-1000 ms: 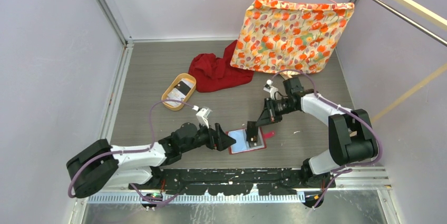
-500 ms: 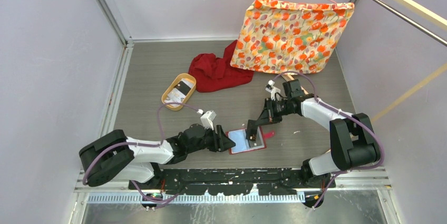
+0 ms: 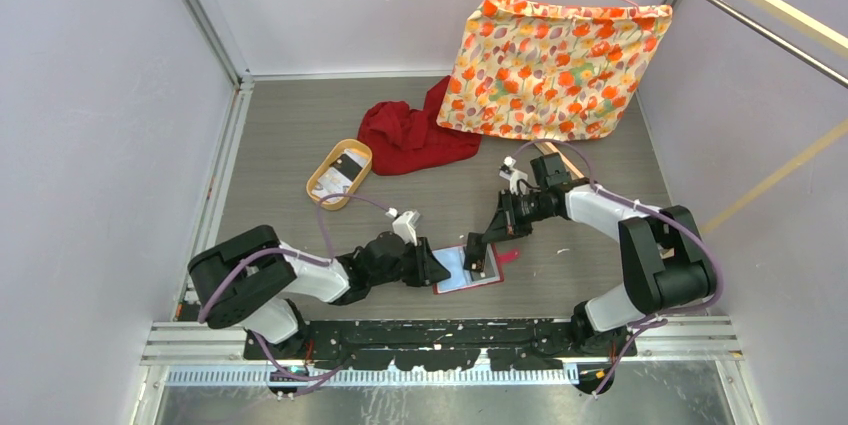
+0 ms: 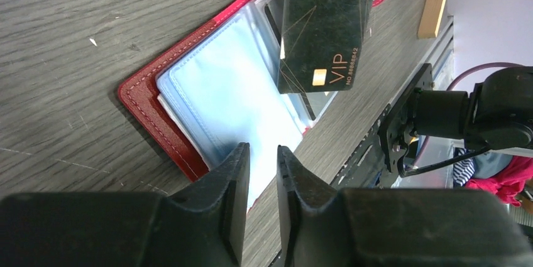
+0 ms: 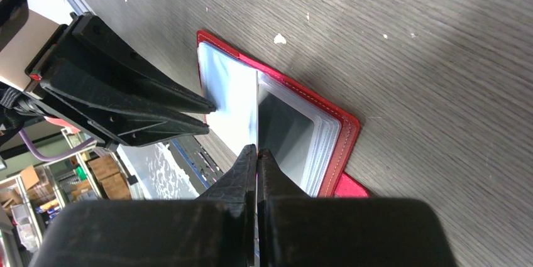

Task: Put the credit cards into the card holder
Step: Insert the credit card into the card holder.

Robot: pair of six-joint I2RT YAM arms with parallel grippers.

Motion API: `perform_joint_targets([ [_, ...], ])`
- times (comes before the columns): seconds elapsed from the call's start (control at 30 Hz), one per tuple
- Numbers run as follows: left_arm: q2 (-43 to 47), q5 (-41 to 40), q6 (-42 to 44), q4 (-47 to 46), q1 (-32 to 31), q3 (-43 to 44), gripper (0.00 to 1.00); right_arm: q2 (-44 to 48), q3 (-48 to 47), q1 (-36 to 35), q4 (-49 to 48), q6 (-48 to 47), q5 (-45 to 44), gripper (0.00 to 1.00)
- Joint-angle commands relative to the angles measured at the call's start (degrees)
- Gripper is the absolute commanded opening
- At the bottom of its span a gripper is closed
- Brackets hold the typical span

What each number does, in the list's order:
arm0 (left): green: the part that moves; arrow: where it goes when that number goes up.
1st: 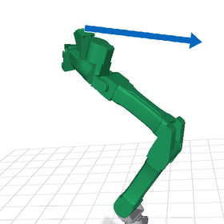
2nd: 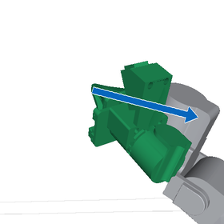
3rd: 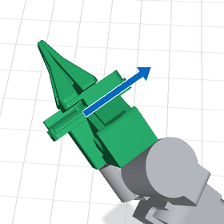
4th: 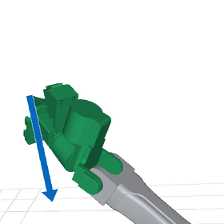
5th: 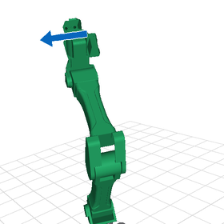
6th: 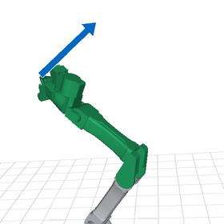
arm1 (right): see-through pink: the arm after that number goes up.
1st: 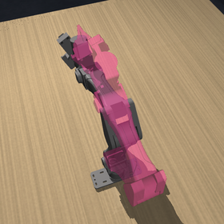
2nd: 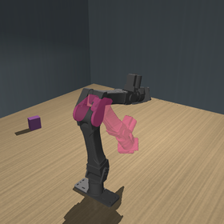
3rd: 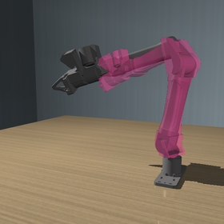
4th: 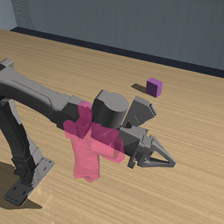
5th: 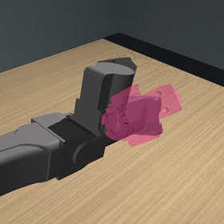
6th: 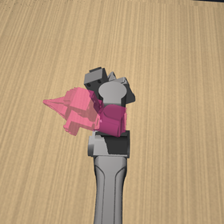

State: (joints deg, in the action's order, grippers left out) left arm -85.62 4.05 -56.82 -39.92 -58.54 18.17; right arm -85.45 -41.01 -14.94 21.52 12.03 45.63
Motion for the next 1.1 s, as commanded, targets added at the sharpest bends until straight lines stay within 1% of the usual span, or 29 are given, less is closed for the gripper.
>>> perform_joint_targets([
  [0.0,-1.61,-2.04,-1.95,2.3,-0.13,2.58,0.21,-0.94,-0.92,-0.41,-0.01,0.03,1.61,0.01],
  [0.23,-0.43,-5.98,-4.8,10.91,-0.16,3.63,0.05,-1.6,-0.78,-0.4,-0.42,0.16,3.04,0.01],
  [0.3,0.06,-6.53,-5.18,14.1,-0.15,4.13,0.03,-1.5,-0.66,-0.44,-0.74,0.24,3.48,0.01],
  [0.37,0.45,-6.76,-5.41,15.22,-0.17,4.28,0.01,-1.38,-0.37,-0.41,-1.21,0.63,4.07,0.01],
  [0.73,0.02,-6.79,-5.75,14.62,-0.17,3.97,0.01,-0.58,-0.04,-0.37,-2.01,1.67,5.75,0.01],
  [1.07,0.08,-6.52,-5.54,13.62,-0.12,3.67,0.01,-2.34,-0.29,-0.36,-1.34,1.75,1.85,0.01],
])
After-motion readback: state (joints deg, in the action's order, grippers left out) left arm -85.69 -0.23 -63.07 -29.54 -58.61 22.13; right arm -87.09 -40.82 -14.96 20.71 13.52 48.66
